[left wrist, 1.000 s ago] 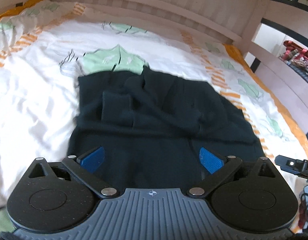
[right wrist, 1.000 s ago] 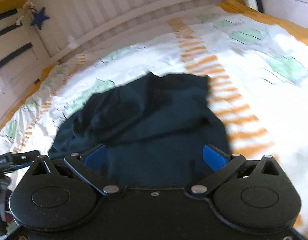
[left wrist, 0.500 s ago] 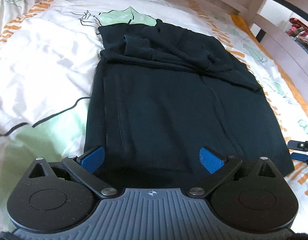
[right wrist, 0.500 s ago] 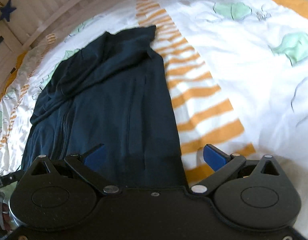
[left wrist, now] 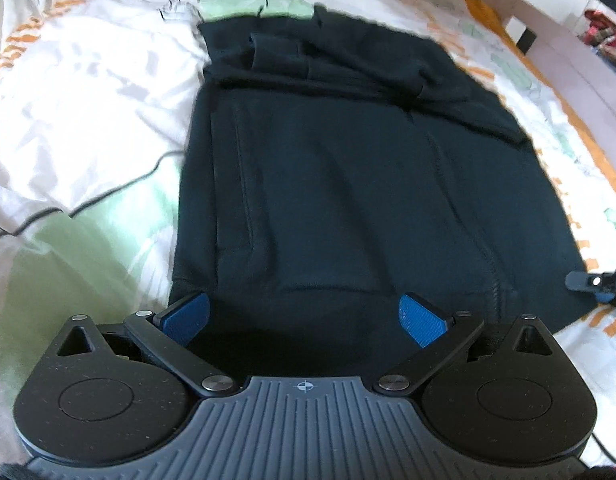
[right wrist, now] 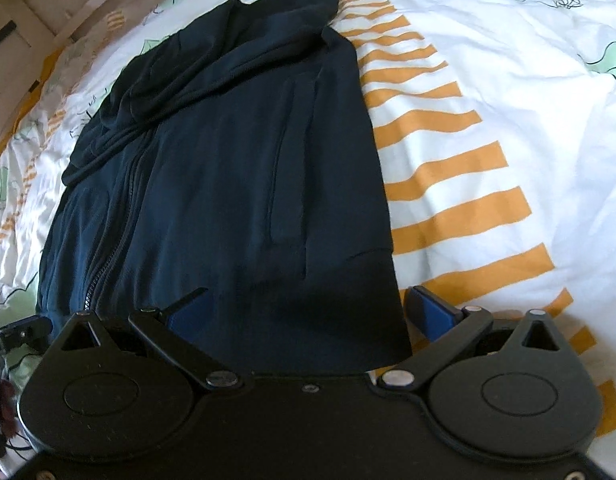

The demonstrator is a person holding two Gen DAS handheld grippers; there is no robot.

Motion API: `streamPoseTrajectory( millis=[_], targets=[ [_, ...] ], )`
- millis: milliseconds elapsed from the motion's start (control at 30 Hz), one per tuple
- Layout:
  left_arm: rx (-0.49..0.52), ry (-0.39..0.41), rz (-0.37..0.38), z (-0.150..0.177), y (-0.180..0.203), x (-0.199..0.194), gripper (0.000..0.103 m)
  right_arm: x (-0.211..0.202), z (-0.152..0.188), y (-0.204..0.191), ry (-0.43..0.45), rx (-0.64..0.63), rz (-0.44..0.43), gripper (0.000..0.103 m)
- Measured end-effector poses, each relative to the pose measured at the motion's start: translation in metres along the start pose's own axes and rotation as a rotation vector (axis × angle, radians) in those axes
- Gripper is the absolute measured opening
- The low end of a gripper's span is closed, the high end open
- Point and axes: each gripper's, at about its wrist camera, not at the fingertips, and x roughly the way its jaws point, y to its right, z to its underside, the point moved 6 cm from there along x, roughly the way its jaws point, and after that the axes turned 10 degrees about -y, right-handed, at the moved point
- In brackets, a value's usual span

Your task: Fold large clothes

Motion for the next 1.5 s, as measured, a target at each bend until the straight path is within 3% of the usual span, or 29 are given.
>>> streamPoseTrajectory(
  millis=[133,367,533,933,1267,1433,1467,1500],
  targets=[
    [-0.014,0.049,-0.04,-0.002,-0.006,-0.015,0.103,-0.002,0.001,0.003,0.007,0.009,-0.012,0.103],
    [-0.038,-0.091,-0.023,-0.004,-0.016,0.013,0.103,0.0,0.001,0.003,-0.004,0.0,-0.004,0.103],
    [-0.028,-0.131,-0.029,-0.005,-0.014,0.021,0.103,0.002,0.0,0.003,0.001,0.008,-0.014,0.103],
    [-0.03,-0.141,-0.046,-0.01,-0.012,0.028,0.103,0.002,-0.002,0.008,-0.002,0.039,-0.067,0.103],
    [-0.06,-0.125,0.017,-0.011,-0.016,0.02,0.1,-0.001,-0.002,0.01,-0.017,0.047,-0.107,0.103],
    [-0.077,-0.1,0.041,-0.011,-0.017,0.013,0.079,-0.004,0.0,0.01,-0.025,0.055,-0.157,0.102],
    [-0.08,-0.097,0.05,-0.012,-0.018,0.012,0.077,-0.004,0.001,0.01,-0.027,0.052,-0.161,0.101],
    [-0.083,-0.093,0.06,-0.012,-0.018,0.011,0.073,-0.005,0.001,0.009,-0.031,0.049,-0.161,0.092]
  ],
)
